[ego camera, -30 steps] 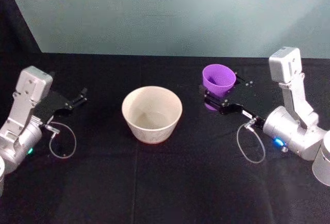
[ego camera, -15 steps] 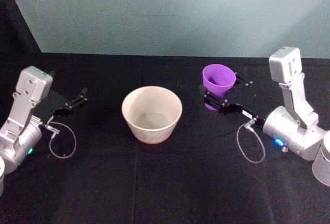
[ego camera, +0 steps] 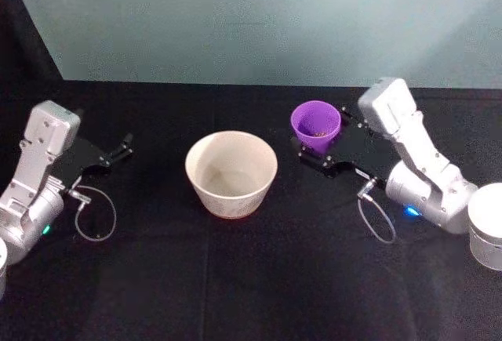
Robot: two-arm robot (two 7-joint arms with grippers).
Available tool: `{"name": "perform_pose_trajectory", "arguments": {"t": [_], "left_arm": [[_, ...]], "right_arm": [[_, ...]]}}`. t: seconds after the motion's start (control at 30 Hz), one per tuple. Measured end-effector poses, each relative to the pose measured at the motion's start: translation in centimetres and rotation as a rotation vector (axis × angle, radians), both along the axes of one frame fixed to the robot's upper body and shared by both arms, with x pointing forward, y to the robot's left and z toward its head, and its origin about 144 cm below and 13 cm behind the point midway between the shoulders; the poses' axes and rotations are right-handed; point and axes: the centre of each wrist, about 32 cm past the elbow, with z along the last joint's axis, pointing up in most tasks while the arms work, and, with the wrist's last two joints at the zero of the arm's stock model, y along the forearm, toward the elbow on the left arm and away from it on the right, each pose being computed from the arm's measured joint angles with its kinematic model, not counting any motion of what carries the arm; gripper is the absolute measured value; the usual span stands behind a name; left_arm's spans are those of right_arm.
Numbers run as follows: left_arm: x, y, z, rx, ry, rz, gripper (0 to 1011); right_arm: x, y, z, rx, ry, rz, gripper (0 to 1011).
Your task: Pick up the cup and pour the mung beans from the cup into the bowl.
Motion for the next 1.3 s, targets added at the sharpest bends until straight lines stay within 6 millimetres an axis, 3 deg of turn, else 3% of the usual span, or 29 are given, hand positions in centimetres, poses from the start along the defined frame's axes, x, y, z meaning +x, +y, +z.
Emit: {"name": "perform_pose_trajectory", "arguments": {"t": [0.33,0.7,1.3], "left_arm": [[0.0,0.0,0.0,0.0,0.0,0.0,1000],[0.0,0.0,0.0,0.0,0.0,0.0,1000],[0.0,0.0,0.0,0.0,0.0,0.0,1000]], "right_arm": [[0.7,1.7,1.5,-0.167,-0.075,0.023,724],[1.4,4.9,2.9,-0.425,-0.189,0.062,726],[2.0,8.9,3.5,-0.732,-0.345,0.083,726]]}}
